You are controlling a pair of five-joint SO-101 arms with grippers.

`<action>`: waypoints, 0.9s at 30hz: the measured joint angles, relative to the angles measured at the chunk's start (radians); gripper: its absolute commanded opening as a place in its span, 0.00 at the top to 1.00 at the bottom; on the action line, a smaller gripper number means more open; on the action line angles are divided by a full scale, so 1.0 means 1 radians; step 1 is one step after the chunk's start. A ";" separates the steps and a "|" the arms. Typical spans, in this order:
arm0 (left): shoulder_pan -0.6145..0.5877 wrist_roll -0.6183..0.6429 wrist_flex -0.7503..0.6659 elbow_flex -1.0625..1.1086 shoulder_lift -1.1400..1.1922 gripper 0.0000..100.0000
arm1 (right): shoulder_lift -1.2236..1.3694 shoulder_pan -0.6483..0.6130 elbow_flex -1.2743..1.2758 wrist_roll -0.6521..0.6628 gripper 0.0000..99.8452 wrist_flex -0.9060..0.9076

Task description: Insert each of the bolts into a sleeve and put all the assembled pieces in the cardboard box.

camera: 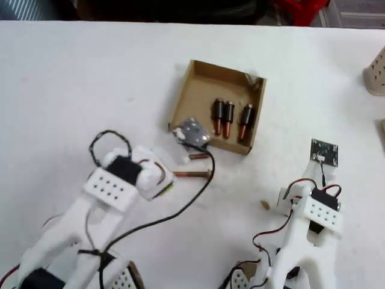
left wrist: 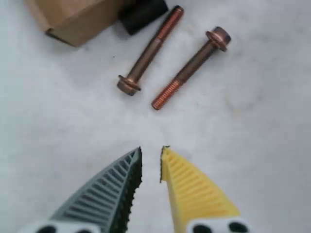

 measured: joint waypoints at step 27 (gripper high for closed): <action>0.247 -0.327 -0.276 -0.265 0.615 0.88 | 0.000 0.000 0.018 0.063 0.98 -0.028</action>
